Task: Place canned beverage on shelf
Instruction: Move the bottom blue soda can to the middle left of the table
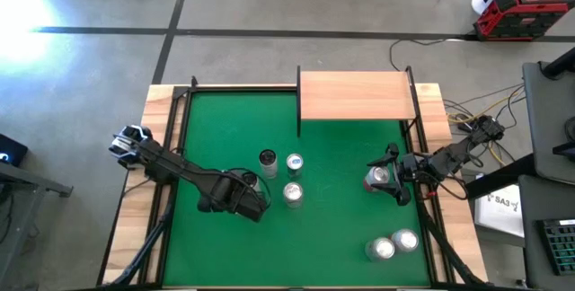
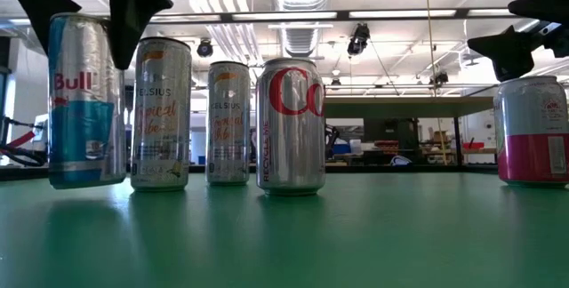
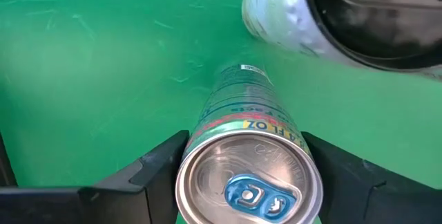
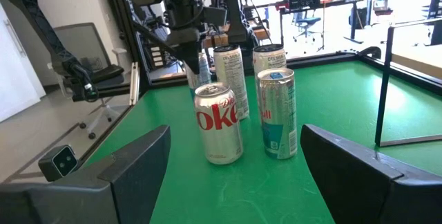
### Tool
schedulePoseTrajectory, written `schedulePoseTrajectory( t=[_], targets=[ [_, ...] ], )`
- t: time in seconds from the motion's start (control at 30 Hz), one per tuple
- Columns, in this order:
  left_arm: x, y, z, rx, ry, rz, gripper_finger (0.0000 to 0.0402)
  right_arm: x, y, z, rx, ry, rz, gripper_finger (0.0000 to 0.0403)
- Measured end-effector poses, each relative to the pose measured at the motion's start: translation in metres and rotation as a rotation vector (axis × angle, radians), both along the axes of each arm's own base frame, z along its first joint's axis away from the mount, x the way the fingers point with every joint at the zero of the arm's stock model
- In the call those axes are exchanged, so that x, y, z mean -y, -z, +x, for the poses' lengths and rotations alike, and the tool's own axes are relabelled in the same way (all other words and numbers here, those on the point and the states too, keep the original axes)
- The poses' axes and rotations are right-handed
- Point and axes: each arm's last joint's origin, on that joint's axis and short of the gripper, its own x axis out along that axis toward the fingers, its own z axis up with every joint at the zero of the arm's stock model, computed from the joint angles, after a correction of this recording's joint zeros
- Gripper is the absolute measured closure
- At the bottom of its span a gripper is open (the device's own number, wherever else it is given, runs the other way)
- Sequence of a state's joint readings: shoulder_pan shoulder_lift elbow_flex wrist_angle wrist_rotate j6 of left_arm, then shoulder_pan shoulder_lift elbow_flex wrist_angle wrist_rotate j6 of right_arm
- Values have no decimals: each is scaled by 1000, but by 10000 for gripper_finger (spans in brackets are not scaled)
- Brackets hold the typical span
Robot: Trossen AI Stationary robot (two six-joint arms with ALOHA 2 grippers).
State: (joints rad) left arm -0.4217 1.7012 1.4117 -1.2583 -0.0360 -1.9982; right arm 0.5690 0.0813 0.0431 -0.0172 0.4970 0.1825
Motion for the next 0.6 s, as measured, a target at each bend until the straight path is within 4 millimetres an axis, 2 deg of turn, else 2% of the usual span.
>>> schedulePoseTrajectory(
  t=[0.2,0.47,0.6],
  targets=[
    [-1,4,-2,-14,-65,3,164,0,0,0,0,0,0,87],
    [-1,10,-4,-37,-66,-11,162,0,0,0,0,0,0,87],
    [0,10,-2,-23,-47,-17,139,0,0,0,0,0,0,87]
  ],
)
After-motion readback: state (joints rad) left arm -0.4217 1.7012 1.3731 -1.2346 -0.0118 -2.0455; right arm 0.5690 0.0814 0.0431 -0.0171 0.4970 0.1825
